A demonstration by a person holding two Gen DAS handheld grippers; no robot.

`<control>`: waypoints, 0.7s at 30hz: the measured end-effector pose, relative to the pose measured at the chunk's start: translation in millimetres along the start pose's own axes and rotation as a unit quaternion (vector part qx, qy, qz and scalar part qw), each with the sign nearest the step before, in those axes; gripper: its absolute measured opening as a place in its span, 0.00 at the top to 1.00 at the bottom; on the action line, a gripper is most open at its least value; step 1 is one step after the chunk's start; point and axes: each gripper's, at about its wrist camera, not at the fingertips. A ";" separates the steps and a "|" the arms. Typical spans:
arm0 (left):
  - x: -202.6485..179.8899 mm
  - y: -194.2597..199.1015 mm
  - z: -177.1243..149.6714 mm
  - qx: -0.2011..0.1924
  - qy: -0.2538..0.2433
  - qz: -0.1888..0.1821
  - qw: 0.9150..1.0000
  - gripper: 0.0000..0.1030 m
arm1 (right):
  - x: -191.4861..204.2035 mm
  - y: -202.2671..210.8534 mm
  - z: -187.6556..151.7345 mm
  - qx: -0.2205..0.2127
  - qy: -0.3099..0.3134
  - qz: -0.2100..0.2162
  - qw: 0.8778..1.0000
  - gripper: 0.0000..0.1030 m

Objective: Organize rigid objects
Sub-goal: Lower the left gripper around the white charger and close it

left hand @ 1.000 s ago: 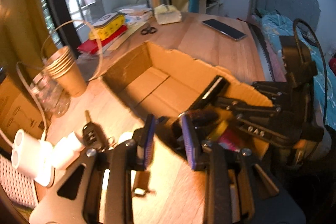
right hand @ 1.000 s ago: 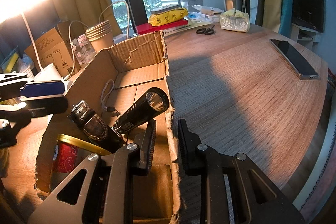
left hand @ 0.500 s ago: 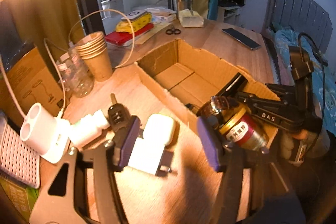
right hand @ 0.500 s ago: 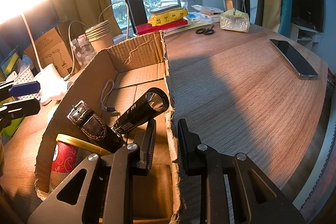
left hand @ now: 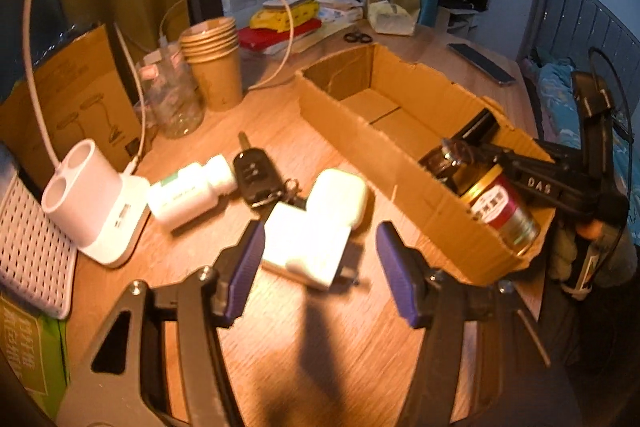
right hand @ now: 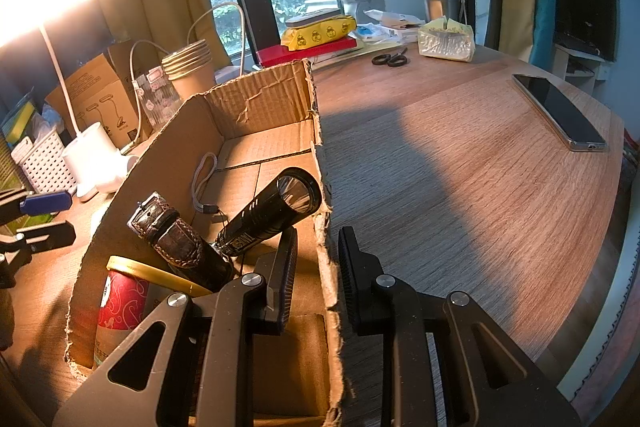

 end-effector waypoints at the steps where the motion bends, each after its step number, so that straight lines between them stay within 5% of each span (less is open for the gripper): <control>1: 1.0 -0.9 -2.5 0.003 0.001 0.001 1.000 0.42 | -0.8 0.4 -0.4 0.000 0.000 0.000 1.000 0.78; 21: -11.1 -32.9 -15.0 0.035 -0.033 0.010 0.999 0.40 | -1.9 -0.4 -0.2 0.000 0.000 0.001 1.000 0.78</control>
Point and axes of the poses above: each gripper's, at about its wrist camera, not at the fingertips, and y roughly against the way its jaws point, x to its left, z to its top, and after that the axes turned 9 degrees about -y, right-handed
